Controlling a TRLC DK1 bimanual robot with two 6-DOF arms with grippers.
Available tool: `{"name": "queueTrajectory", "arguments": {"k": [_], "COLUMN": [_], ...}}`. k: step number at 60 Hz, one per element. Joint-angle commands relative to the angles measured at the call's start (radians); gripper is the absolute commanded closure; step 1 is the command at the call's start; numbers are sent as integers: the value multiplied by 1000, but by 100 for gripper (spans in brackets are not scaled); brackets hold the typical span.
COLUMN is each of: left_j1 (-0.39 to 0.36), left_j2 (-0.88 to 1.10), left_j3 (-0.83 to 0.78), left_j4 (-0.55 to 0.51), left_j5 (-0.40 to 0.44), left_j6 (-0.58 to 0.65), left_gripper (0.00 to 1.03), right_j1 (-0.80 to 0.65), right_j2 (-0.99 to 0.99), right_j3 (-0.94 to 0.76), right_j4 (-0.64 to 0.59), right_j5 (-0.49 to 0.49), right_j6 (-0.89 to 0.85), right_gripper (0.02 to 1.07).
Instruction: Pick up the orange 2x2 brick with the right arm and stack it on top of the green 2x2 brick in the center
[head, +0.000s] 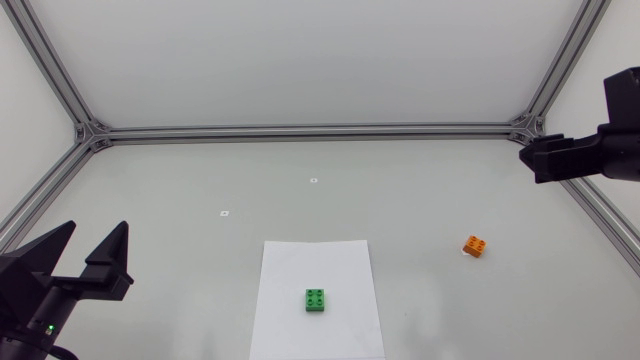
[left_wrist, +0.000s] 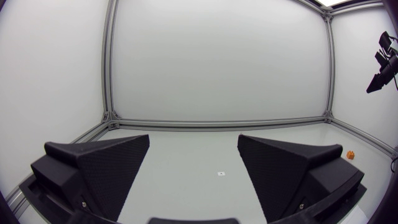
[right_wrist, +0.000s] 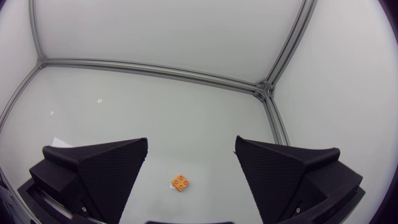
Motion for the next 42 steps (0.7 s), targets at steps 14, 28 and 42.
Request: {"name": "queueTrajectory", "arguments": {"k": [14,28,42], "left_j1": [3,3,3], "left_j2": [-8,-8,-8], "left_j3": [-41,-41,-41], "left_j4": [-15,-15,-15], "left_j5": [4,4,4], "left_j6": [11,13,13], "left_gripper": [4,4,4], "right_j1": [-51,-58,-69], "right_j2": [275,398,514], "right_j3": [149,160,181], "right_j4": [-166,-209,-275], "right_j5": [-7,-21,-19], "right_j6": [-250,-379,-540], "right_gripper": [7,7,7]}}
